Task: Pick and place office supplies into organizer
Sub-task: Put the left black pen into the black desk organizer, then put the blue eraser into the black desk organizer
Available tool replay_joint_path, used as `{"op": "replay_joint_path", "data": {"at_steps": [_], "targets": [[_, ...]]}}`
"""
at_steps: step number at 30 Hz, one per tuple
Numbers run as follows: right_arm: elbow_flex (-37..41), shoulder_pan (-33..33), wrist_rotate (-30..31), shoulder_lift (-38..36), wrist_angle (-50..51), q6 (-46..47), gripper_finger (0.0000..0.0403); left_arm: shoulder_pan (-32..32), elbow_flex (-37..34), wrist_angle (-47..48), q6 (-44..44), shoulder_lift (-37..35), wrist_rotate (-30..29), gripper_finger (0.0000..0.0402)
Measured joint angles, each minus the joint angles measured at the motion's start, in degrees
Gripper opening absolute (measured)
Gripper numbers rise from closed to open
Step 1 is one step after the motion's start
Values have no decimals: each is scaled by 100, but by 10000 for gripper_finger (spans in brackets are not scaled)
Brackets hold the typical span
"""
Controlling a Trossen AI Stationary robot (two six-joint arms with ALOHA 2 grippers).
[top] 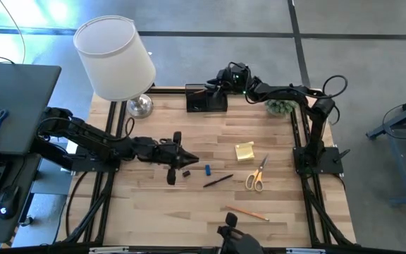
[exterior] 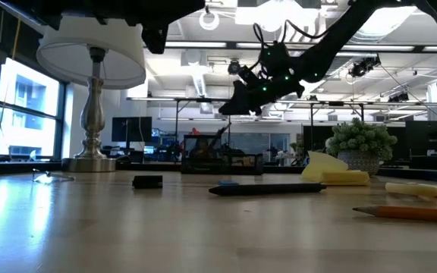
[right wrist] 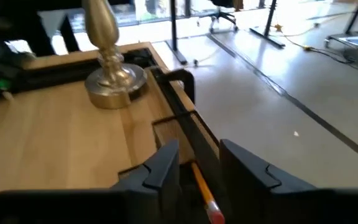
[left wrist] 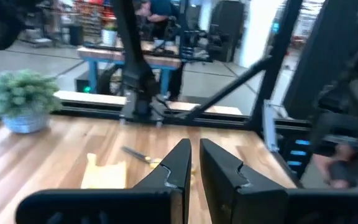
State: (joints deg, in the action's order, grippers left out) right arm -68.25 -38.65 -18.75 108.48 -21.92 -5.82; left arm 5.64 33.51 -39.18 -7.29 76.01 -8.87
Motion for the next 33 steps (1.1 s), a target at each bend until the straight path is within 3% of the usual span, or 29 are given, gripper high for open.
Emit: {"op": "replay_joint_path", "data": {"at_steps": [4, 9, 14, 17, 20, 26, 33], "targets": [[-265, 84, -374, -39, 282, 129, 144, -5, -1, 63, 104, -71, -89, 24], [-742, 390, -585, -337, 1684, -313, 182, 1, -1, 292, 170, -393, -12, 24], [-921, 811, -535, -767, 3451, -1047, 198, 101, 3, 1473, -48, -798, -237, 24], [-643, 1092, -547, -987, 3707, -1037, 196, 195, -7, 2080, -76, -926, -757, 24], [-59, 1484, -512, -1061, 3560, -886, 185, 224, 1, 2257, -187, -921, -1097, 24], [1248, 2412, -223, -1259, 2148, -305, 155, 232, -3, 2376, -304, -858, -1006, 24], [2250, 3598, 1507, -1333, 124, 456, 140, 225, 5, 2445, -369, -590, -1022, 24]]}}
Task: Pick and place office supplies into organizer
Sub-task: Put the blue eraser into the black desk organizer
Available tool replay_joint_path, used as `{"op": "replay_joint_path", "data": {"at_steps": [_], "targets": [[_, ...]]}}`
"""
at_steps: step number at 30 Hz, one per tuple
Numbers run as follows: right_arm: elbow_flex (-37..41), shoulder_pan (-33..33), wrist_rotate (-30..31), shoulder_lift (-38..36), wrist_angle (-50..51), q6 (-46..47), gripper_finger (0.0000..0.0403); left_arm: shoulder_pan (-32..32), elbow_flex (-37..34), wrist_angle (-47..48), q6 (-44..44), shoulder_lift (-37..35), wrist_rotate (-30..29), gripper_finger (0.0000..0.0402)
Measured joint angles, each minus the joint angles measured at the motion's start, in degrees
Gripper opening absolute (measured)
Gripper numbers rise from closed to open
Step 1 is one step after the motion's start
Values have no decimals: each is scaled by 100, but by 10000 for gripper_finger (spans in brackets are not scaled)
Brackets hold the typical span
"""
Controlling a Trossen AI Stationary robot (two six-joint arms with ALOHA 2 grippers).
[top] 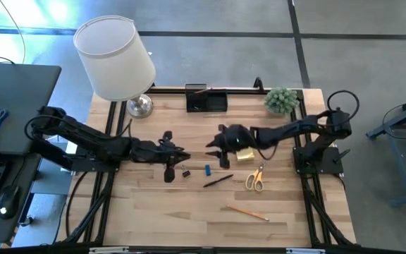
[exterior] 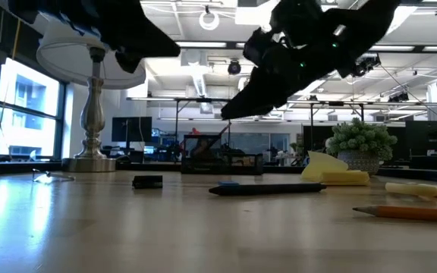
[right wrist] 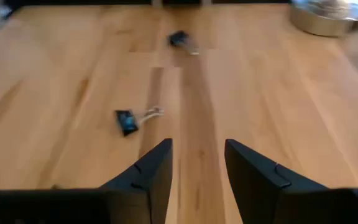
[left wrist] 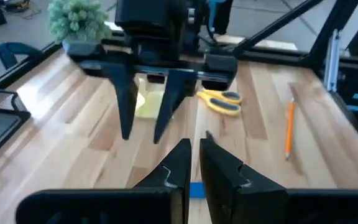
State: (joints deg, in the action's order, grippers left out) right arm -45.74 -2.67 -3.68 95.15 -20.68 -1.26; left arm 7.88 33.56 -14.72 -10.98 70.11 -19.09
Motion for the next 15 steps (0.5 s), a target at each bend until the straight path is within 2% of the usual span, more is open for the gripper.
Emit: {"op": "replay_joint_path", "data": {"at_steps": [5, 8, 11, 15], "targets": [[222, 767, 1865, 87, -480, 958, 140, -16, -7, -5, 2, 207, -179, 24], [198, 1190, 2746, 277, -486, 1227, 140, -50, -5, -197, 57, 253, -321, 24], [26, 1471, 3378, 517, -510, 1566, 140, -83, 4, -190, 155, 251, -317, 24], [-243, 1671, 3717, 913, -438, 2007, 140, -73, 16, -200, 63, 195, -301, 24]]}}
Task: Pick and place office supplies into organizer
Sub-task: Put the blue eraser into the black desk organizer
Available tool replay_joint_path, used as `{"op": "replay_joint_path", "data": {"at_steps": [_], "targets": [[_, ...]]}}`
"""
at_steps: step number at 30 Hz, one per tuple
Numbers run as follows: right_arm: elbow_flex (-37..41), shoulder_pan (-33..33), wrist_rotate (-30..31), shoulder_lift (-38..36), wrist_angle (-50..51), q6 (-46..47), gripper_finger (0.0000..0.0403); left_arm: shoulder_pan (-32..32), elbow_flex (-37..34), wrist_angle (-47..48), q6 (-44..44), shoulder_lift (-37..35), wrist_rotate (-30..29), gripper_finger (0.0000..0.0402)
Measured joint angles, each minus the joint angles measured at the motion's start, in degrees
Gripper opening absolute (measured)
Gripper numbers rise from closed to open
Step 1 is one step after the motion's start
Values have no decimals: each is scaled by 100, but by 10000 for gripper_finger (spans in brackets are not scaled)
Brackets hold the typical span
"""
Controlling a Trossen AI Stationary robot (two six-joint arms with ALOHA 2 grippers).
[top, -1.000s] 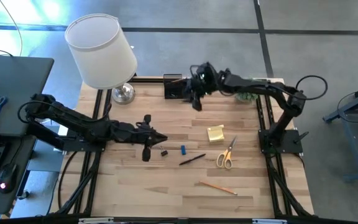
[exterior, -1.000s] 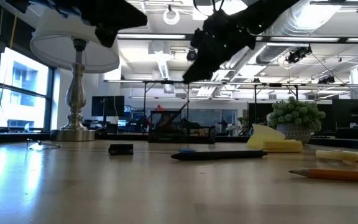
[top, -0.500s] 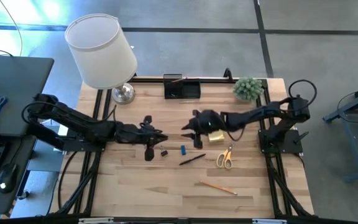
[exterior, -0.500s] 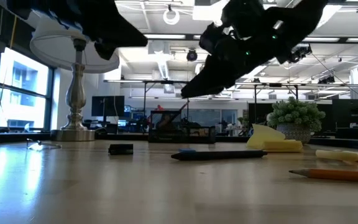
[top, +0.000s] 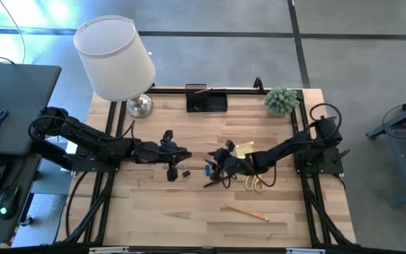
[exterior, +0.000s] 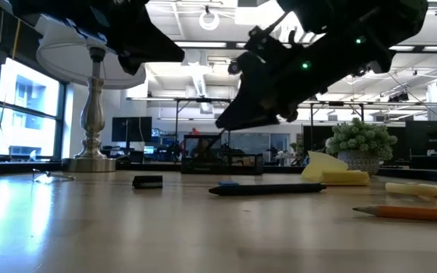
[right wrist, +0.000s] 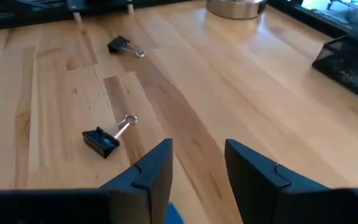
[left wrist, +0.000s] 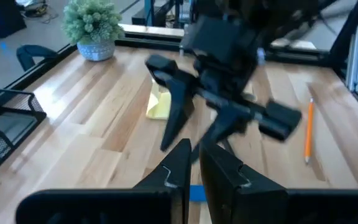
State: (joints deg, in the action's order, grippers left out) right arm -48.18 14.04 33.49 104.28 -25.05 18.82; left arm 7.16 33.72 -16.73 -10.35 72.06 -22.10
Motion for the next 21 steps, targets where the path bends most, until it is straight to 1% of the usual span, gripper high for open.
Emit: {"op": "replay_joint_path", "data": {"at_steps": [2, 5, 10, 13, 16, 21], "targets": [[-213, 89, 5, 213, 77, 71, 140, -2, 1, 69, -41, -50, 112, 24], [-673, 287, 142, 599, 521, 213, 140, 0, 6, 122, -37, -182, 374, 24], [-1634, 576, 581, 1190, 2139, 839, 140, 13, 5, 486, -101, -477, 588, 24], [-2012, 701, 859, 1423, 2967, 1246, 140, 13, 1, 628, -246, -601, 676, 24], [-2099, 813, 1058, 1498, 3277, 1583, 140, 13, 1, 666, -318, -639, 767, 23], [-1954, 865, 1258, 1498, 3350, 2026, 140, 13, -2, 845, -349, -637, 821, 23]]}}
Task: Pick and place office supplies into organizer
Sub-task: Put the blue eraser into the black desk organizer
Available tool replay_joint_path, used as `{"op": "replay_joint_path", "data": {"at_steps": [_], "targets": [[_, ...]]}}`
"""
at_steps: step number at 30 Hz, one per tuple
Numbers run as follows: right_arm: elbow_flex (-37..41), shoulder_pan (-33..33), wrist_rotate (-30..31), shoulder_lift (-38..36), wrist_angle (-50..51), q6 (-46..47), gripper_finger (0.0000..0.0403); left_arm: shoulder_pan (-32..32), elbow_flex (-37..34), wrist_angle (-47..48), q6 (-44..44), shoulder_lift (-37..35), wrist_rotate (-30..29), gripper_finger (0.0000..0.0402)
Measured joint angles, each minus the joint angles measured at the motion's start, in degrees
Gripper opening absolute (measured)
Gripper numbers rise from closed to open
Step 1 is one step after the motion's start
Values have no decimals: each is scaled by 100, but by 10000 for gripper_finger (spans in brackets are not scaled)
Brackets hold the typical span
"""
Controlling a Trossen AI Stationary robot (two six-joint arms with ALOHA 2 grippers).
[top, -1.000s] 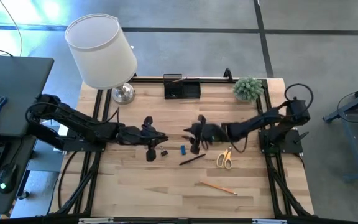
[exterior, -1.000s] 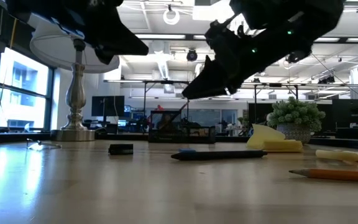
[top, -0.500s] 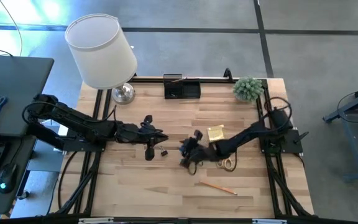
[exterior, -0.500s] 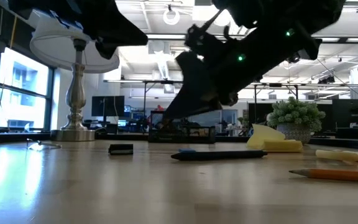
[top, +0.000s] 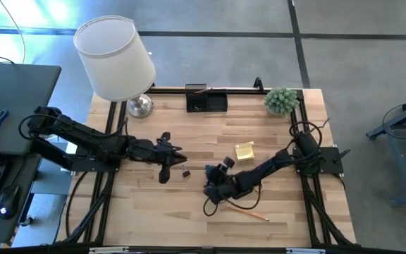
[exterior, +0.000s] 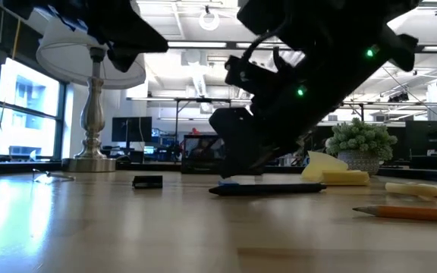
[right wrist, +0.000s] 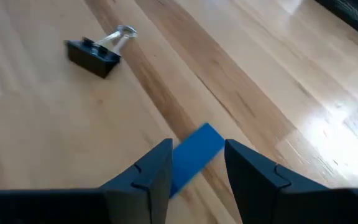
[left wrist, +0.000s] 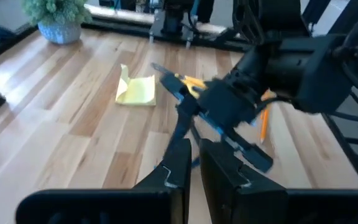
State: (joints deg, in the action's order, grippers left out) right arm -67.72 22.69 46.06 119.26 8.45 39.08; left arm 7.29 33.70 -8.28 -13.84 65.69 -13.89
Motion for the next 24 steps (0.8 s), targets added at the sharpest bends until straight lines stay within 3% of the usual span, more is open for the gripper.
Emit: {"op": "replay_joint_path", "data": {"at_steps": [9, 17, 24], "targets": [[325, -53, -223, 0, -990, -29, 139, 0, -80, 46, -167, 4, -2, 23], [320, -201, -726, -20, -788, -7, 139, 0, -80, 119, -285, 4, -3, 23], [313, -206, -770, -22, -630, -49, 139, 0, -82, 123, -300, 4, -2, 23]]}}
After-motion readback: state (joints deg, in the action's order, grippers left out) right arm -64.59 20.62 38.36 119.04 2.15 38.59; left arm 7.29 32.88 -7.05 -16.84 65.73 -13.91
